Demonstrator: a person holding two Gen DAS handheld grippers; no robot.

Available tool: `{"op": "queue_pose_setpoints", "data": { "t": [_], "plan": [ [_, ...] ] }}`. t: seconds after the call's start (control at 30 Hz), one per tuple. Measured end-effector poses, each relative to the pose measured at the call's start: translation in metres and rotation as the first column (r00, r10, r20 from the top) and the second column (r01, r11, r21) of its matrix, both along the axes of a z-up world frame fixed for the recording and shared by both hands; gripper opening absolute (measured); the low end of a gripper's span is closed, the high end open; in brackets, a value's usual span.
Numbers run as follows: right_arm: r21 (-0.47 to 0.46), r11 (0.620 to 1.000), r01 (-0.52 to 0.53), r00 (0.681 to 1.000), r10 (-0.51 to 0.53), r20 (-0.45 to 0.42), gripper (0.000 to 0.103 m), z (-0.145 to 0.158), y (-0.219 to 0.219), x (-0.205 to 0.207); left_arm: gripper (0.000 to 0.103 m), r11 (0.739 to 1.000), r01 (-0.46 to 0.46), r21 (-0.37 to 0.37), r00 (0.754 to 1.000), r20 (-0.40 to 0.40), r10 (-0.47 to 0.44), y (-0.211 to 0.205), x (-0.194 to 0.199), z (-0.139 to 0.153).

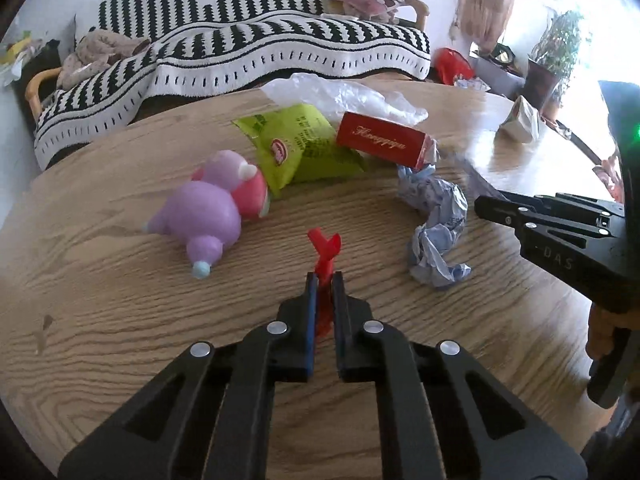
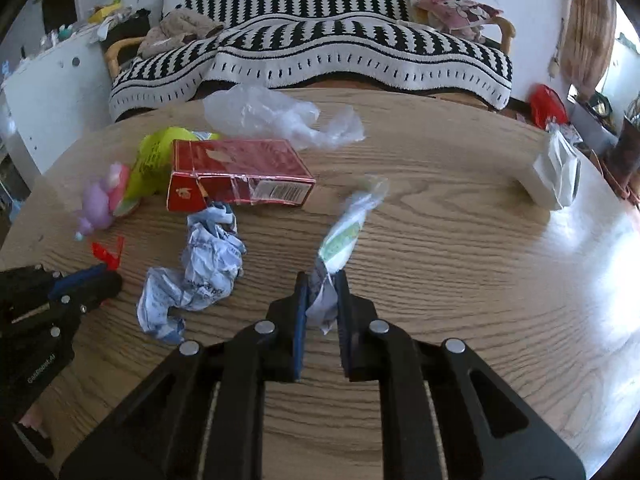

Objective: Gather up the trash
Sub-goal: 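Grasp red ribbon with left gripper while right gripper grasps green-white wrapper strip, then carry ribbon and wrapper strip to the black bin and release them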

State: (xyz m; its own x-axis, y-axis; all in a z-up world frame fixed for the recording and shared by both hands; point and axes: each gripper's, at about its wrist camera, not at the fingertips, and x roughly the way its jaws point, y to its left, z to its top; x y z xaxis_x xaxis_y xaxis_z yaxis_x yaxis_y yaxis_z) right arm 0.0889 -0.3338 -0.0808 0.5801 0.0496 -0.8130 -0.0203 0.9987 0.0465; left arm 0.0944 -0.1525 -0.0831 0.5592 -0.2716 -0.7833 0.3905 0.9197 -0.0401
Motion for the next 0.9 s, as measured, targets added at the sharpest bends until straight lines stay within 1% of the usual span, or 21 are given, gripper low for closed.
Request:
{"op": "queue_pose_setpoints", "data": {
  "t": [0.07,0.17,0.27,0.4,0.47,0.57,0.77,0.9],
  "plan": [
    [0.030,1.000,0.008,1.000,-0.008,0.001,0.013,0.000,-0.002,-0.004,0.006,1.000,-0.010,-0.012,1.000,-0.005,0.010,0.003,0.000,0.000],
    [0.075,0.996,0.048,0.999,-0.048,0.003,0.013,0.001,-0.006,-0.015,0.006,0.999,-0.030,-0.026,1.000,-0.003,0.030,0.007,0.001,0.001],
    [0.102,0.990,0.094,0.995,-0.098,0.033,0.013,0.006,-0.007,-0.031,0.006,0.997,-0.061,-0.053,0.997,0.033,0.063,0.018,0.000,0.010],
    [0.067,0.993,0.097,0.991,-0.102,0.088,0.013,0.015,0.004,-0.052,0.006,0.987,-0.107,-0.116,0.993,0.031,0.112,0.039,0.002,0.019],
    [0.040,0.995,0.087,0.990,-0.091,0.110,0.013,0.019,0.010,-0.056,0.006,0.983,-0.131,-0.127,0.990,0.024,0.136,0.046,0.005,0.020],
    [0.015,0.997,0.071,0.991,-0.072,0.117,0.013,0.021,0.014,-0.057,0.006,0.978,-0.153,-0.142,0.988,0.009,0.155,0.054,0.008,0.019],
    [0.011,0.998,0.062,0.991,-0.062,0.114,0.013,0.020,0.017,-0.056,0.006,0.978,-0.157,-0.138,0.987,0.007,0.159,0.054,0.009,0.019],
    [0.029,0.997,0.075,0.990,-0.077,0.118,0.013,0.021,0.014,-0.058,0.006,0.983,-0.134,-0.123,0.990,0.032,0.139,0.046,0.004,0.025]
  ]
}}
